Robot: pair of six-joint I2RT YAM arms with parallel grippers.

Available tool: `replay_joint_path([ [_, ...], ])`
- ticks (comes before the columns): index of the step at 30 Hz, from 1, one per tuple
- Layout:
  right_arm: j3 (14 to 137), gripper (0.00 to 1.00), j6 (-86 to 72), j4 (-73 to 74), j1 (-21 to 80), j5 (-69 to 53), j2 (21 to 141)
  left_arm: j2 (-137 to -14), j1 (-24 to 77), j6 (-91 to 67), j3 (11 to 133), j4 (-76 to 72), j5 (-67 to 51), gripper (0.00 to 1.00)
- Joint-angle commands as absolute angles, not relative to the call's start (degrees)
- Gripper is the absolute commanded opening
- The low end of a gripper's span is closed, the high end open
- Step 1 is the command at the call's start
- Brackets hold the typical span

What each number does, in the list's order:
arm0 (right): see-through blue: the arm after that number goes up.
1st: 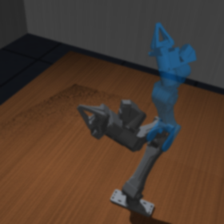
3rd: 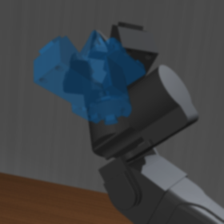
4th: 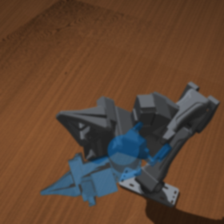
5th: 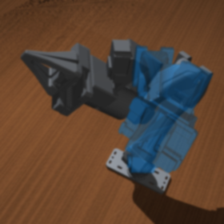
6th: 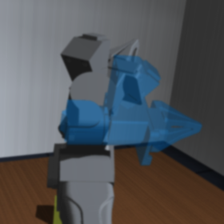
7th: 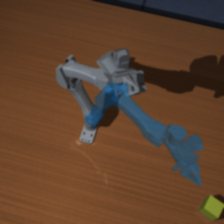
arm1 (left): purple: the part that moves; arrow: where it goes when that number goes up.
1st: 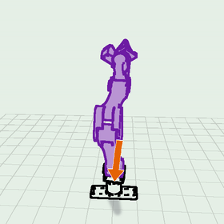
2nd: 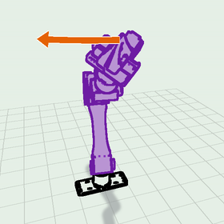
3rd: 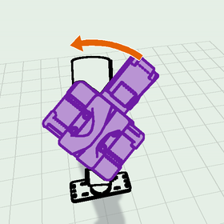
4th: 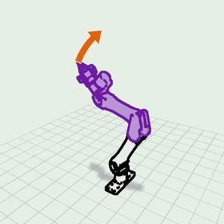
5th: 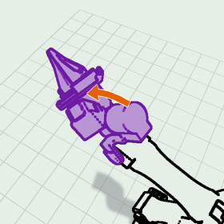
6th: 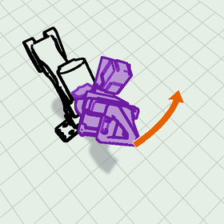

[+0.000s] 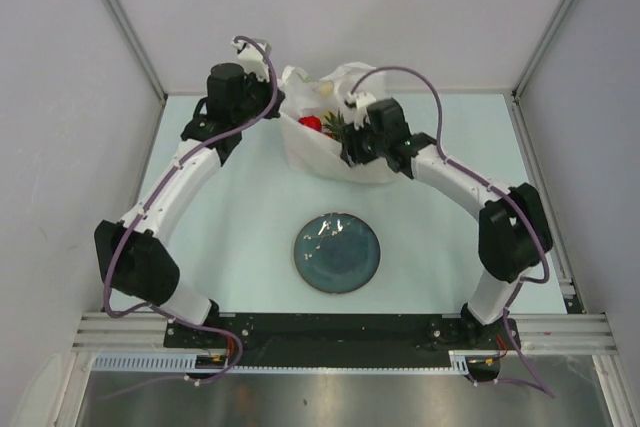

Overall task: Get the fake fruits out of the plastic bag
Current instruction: Adjust the plastic bag at the center of the board.

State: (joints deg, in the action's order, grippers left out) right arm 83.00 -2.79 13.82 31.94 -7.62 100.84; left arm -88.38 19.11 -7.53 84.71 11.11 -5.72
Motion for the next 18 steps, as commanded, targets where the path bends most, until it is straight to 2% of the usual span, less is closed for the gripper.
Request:
replay_joint_path([
  [1,68.49,0.55,4.92,13.80,33.22,-2.99,88.01,-82.89,19.34,-11.07,76.85,9.14,-9.14,0.00],
  [6,59.87,0.59,8.17,13.09,33.58,-5.18,80.17,-79.28,19.34,-13.09,66.38,8.27,-10.19,0.00],
  [9,59.59,0.62,7.74,13.54,32.17,-10.36,77.26,-77.61,19.34,-14.94,62.77,8.00,-10.98,0.00],
  [14,64.67,0.64,3.87,9.67,33.92,-16.16,73.74,-75.85,19.69,-15.38,60.56,8.26,-10.38,0.00],
  [18,71.27,0.65,5.80,6.69,37.88,-13.10,78.73,-75.15,19.60,-15.12,60.56,8.17,-9.05,0.00],
])
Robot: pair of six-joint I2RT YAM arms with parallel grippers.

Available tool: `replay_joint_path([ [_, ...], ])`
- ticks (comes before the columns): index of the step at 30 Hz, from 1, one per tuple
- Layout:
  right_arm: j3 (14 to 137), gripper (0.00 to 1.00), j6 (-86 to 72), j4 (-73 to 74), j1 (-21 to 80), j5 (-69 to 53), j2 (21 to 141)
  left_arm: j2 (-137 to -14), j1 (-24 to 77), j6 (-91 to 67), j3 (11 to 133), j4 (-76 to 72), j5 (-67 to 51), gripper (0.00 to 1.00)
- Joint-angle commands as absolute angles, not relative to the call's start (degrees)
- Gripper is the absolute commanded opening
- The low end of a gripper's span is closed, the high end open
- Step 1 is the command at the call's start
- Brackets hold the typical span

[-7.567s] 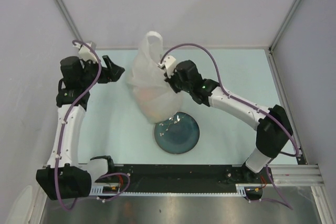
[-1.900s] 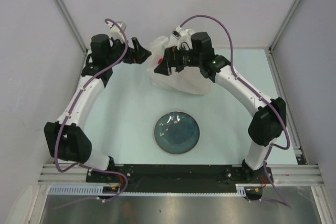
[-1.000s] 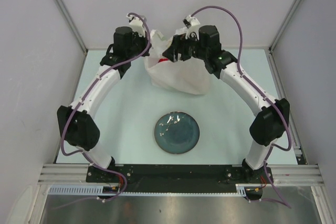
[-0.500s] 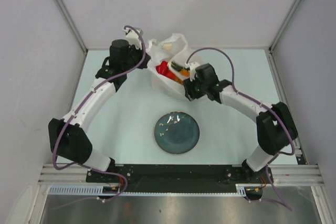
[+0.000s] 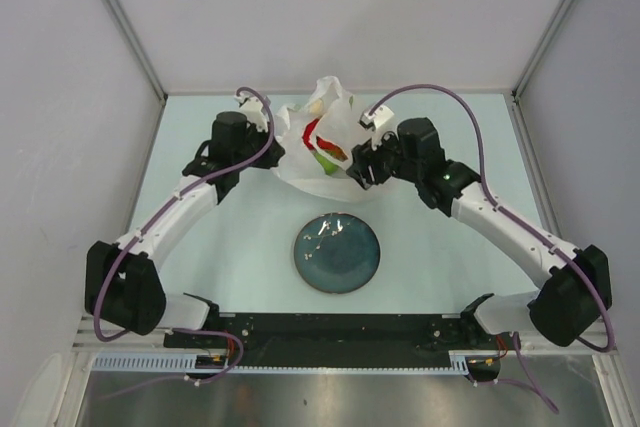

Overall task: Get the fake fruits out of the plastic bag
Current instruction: Adjust the plastic bag at the center of the board.

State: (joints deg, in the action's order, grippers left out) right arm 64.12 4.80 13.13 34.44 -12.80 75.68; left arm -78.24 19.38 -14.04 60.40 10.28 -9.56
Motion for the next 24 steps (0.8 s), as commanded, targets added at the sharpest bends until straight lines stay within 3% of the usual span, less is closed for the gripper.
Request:
replay_joint_path([
  [1,72.32,0.66,6.76,6.42,38.23,-12.57,80.40,-75.15,19.69,-15.12,60.47,8.00,-9.05,0.00],
  [4,75.23,0.75,14.04,4.40,41.83,-2.23,85.86,-74.97,19.60,-15.21,60.38,7.73,-9.31,0.00],
  [7,76.55,0.66,19.85,2.37,42.36,-4.30,89.11,-74.62,19.69,-15.12,60.38,7.82,-9.14,0.00],
  [10,79.27,0.51,22.76,3.16,42.71,-4.57,92.79,-74.44,19.69,-15.03,60.73,7.82,-8.88,0.00],
  [14,85.77,0.44,22.94,10.35,42.37,-1.41,98.78,-74.53,19.69,-15.38,61.26,7.30,-9.23,0.00],
  [19,86.83,0.54,25.40,9.67,42.01,-0.70,102.47,-75.41,19.60,-15.56,62.49,7.30,-9.67,0.00],
  [24,87.27,0.54,25.49,8.88,41.05,-0.09,107.74,-76.20,19.51,-16.08,63.46,7.38,-10.20,0.00],
])
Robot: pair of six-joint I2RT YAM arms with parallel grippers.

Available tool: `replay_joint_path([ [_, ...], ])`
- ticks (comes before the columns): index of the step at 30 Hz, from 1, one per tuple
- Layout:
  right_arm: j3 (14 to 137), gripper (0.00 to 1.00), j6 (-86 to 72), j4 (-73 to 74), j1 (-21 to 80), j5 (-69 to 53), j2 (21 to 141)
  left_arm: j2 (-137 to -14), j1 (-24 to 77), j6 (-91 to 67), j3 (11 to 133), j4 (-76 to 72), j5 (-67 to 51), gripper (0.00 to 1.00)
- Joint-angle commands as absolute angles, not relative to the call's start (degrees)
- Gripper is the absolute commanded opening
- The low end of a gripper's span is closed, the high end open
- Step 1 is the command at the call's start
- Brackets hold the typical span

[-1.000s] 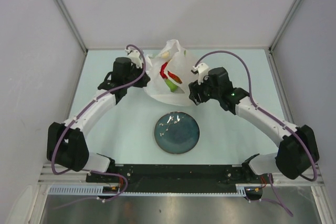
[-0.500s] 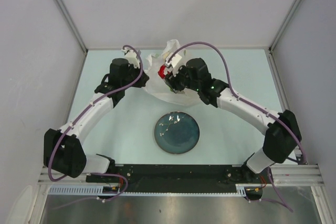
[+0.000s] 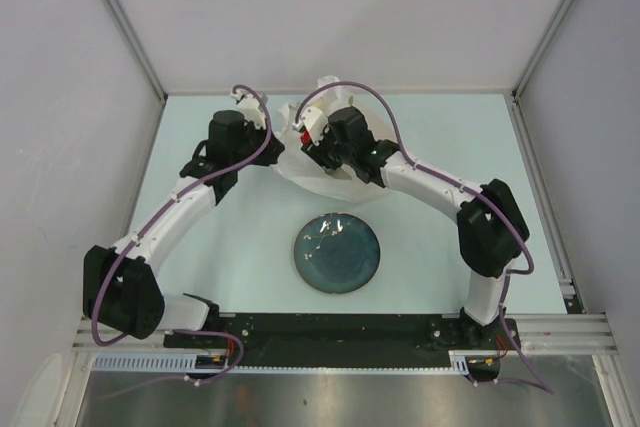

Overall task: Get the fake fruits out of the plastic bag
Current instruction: Adjust the plastic bag at the center of the board.

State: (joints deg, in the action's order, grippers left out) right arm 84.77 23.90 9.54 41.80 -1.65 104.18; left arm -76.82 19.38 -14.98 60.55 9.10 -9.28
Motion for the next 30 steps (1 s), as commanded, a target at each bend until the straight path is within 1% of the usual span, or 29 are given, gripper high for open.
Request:
replay_joint_path([
  [1,87.19,0.56,25.75,8.53,40.70,-0.09,108.45,-76.20,19.51,-16.08,63.54,7.38,-10.20,0.00],
  [4,87.80,0.67,27.42,7.12,40.43,2.81,111.35,-75.85,19.51,-15.82,63.54,7.65,-10.11,0.00],
  [7,88.77,0.67,28.56,6.95,39.73,3.34,113.73,-75.76,19.25,-15.82,63.28,7.56,-10.11,0.00],
  [9,89.73,0.61,29.00,6.07,39.11,4.39,114.69,-75.94,19.16,-15.56,63.37,7.38,-10.02,0.01],
  [12,92.79,0.44,30.32,5.19,37.97,4.22,115.75,-76.90,19.07,-15.03,64.42,7.38,-9.93,0.00],
  [13,94.38,0.22,30.32,5.53,37.53,4.22,116.36,-77.34,18.99,-14.51,64.95,7.47,-9.93,0.00],
  [14,95.70,0.09,30.15,5.36,37.18,4.39,116.80,-78.39,18.90,-14.15,66.17,7.47,-9.84,0.00],
  [15,96.93,0.00,29.89,5.10,36.13,5.44,117.07,-79.09,18.81,-13.89,66.88,7.38,-9.76,0.00],
  [19,107.11,0.00,28.84,10.96,34.46,5.01,120.23,-82.35,18.11,-13.18,71.01,7.82,-9.67,0.00],
  [20,107.57,0.00,28.31,11.25,34.11,4.40,119.89,-82.70,18.02,-13.18,72.15,7.56,-9.58,0.00],
  [24,105.04,0.00,27.69,11.16,35.15,2.29,116.73,-83.41,17.76,-13.18,73.47,7.29,-9.32,0.00],
  [29,99.94,0.00,26.11,10.90,38.75,2.72,113.47,-82.71,17.49,-13.80,72.78,7.38,-9.75,0.00],
  [30,99.50,0.02,25.67,11.33,39.11,2.46,112.60,-82.44,17.32,-14.06,72.51,7.38,-9.76,0.00],
])
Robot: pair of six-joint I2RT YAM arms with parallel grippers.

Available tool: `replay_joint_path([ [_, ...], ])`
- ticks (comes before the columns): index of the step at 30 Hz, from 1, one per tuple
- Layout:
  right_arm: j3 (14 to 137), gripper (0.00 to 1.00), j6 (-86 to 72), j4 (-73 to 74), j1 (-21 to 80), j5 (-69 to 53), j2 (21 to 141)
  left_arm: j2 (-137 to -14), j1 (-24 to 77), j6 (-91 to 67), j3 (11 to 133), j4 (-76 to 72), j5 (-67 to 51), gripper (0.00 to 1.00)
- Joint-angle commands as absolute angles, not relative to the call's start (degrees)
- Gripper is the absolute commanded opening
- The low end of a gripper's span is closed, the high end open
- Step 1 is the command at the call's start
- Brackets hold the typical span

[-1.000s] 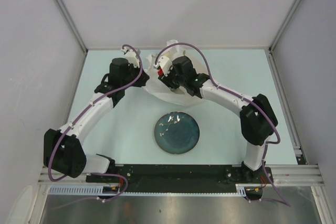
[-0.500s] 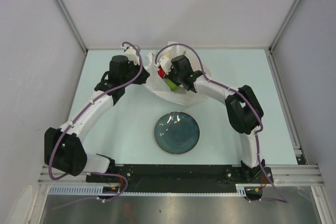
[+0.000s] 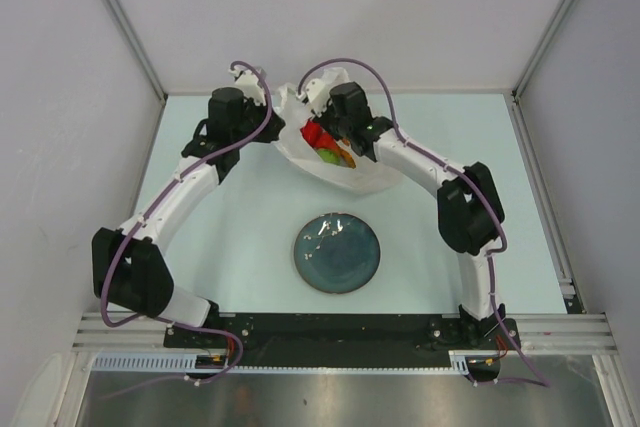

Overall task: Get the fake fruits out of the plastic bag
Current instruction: Adjust the plastic bag at the center of the board.

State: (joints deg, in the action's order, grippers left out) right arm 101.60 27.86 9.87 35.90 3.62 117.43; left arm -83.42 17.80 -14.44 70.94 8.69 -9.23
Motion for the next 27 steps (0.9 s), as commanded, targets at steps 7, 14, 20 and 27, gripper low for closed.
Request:
replay_joint_path([
  [7,92.38,0.42,30.49,11.34,44.12,6.85,109.51,-80.25,17.23,-14.94,70.31,6.59,-10.20,0.00],
  [14,90.18,0.49,37.43,12.22,44.91,13.08,111.71,-79.89,17.31,-15.12,69.96,6.33,-10.37,0.00],
  [20,89.39,0.49,42.62,8.18,43.16,16.96,114.34,-79.54,17.31,-15.21,69.79,6.24,-10.37,0.00],
  [27,89.91,0.48,47.89,3.09,41.40,19.16,118.38,-79.37,17.31,-14.94,69.52,6.24,-10.28,0.00],
])
